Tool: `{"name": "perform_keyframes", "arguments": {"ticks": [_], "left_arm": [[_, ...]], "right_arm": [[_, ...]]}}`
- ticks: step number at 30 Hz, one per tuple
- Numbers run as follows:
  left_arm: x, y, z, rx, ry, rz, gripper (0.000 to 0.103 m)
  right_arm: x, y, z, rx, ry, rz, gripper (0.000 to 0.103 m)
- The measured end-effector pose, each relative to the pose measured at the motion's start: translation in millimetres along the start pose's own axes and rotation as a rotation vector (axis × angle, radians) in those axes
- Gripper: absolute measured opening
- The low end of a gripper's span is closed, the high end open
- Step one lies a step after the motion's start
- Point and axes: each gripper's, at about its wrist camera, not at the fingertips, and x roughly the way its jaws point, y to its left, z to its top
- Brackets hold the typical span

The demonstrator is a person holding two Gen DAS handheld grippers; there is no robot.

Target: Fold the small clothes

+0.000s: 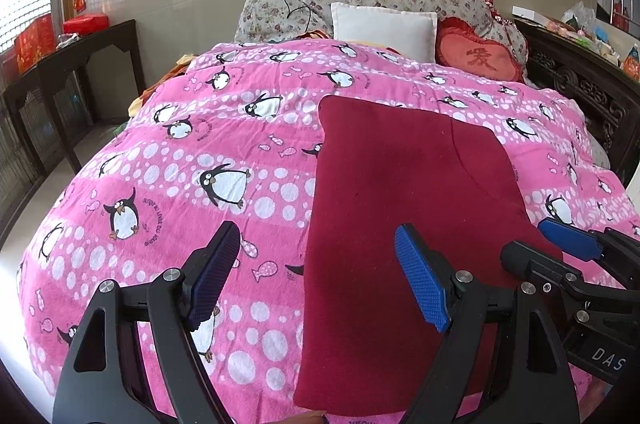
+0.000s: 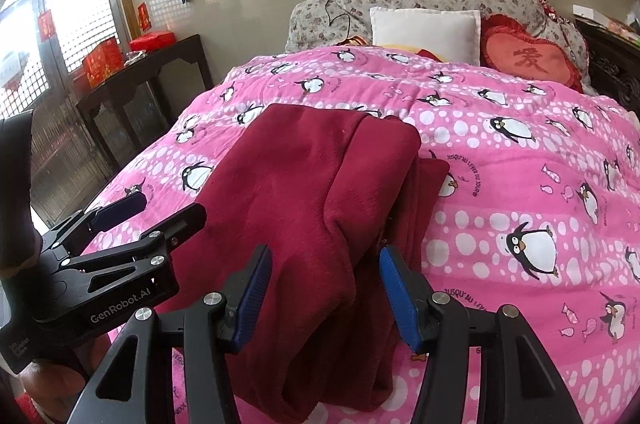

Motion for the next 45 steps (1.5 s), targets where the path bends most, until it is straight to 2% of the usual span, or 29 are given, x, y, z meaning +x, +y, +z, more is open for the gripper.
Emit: {"name": "perform_keyframes", "arguments": {"ticks": [35, 45], "left_arm": [[0.9, -1.7, -1.1, 0.009, -0.002, 0.001, 0.08], [-2.4, -0.5, 2.2, 0.046, -0.059, 0.001, 0.08]], "right_arm": [[7.6, 3.7, 0.9, -0.009, 0.019, 0.01, 0.054], [7.0, 3.8, 0.7, -0.005, 0.018, 0.012, 0.054]]}}
